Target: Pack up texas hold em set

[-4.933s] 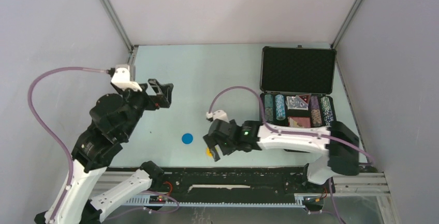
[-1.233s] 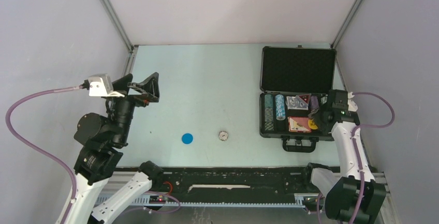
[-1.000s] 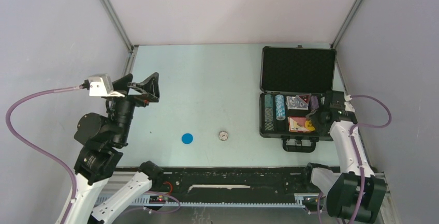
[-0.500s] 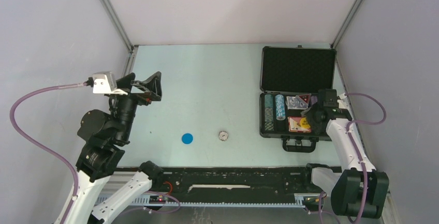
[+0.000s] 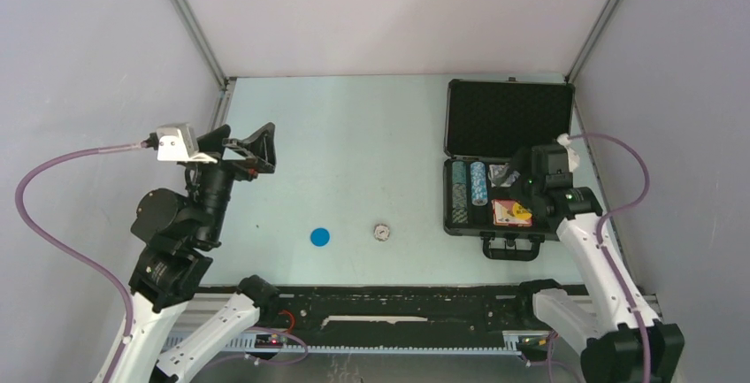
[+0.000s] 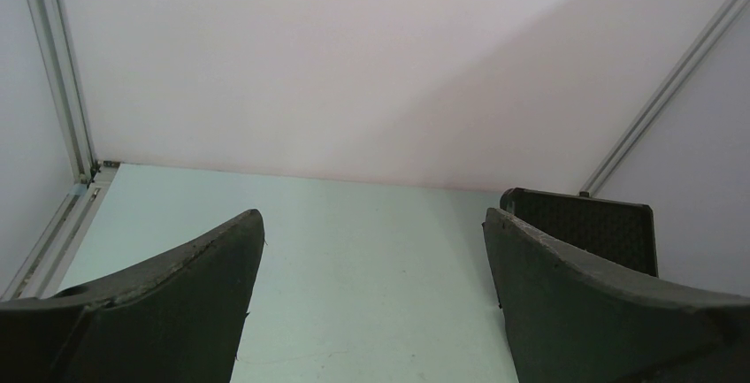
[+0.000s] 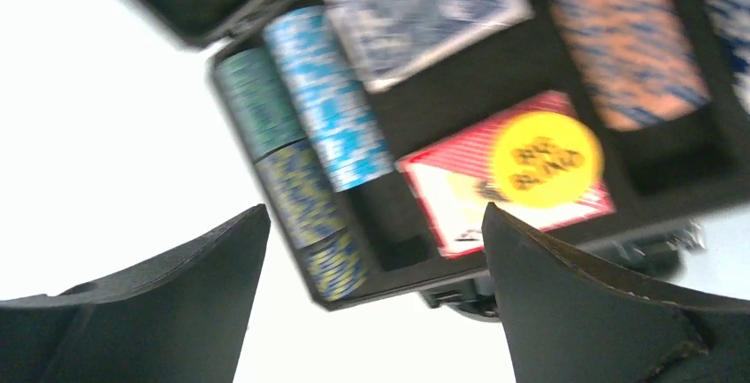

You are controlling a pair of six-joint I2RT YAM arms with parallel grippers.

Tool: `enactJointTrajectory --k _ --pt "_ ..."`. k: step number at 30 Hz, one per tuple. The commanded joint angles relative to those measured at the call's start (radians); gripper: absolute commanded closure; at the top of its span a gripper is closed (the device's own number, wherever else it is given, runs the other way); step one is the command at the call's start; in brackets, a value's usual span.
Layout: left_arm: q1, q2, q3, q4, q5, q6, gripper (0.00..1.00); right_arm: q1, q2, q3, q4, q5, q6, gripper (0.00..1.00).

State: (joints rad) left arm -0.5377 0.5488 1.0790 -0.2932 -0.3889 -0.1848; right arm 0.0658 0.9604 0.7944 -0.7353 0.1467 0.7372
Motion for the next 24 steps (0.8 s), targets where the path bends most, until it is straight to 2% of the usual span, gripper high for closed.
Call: enactJointTrajectory --k 1,4,9,11,17,22,24 --pt "0.005 -0.011 -0.013 0.037 0.007 -0.018 0.0 0.131 -0.02 0.056 0.154 -0.181 -0.203 0.0" --pt "0.005 -0.015 -0.017 0.037 -0.008 -0.017 0.0 0.295 0.086 0.088 0.237 -0.245 -0.249 0.0" --pt "0.005 -0.024 -0.029 0.047 -0.051 -0.01 0.0 0.711 0.346 0.19 0.393 -0.15 -0.332 0.0" --pt "0.005 -0.03 -0.032 0.049 -0.07 -0.008 0.0 0.811 0.478 0.259 0.42 -0.156 -0.343 0.0" --pt "0.005 -0.066 -0.053 0.07 -0.124 -0.002 0.0 1.025 0.814 0.544 0.392 -0.161 -0.42 0.01" --pt "0.005 -0.068 -0.054 0.073 -0.124 -0.001 0.0 1.11 1.06 0.802 0.282 -0.148 -0.464 0.0" --pt "0.005 -0.064 -0.053 0.072 -0.126 0.001 0.0 1.126 1.156 0.911 0.209 -0.059 -0.479 0.0"
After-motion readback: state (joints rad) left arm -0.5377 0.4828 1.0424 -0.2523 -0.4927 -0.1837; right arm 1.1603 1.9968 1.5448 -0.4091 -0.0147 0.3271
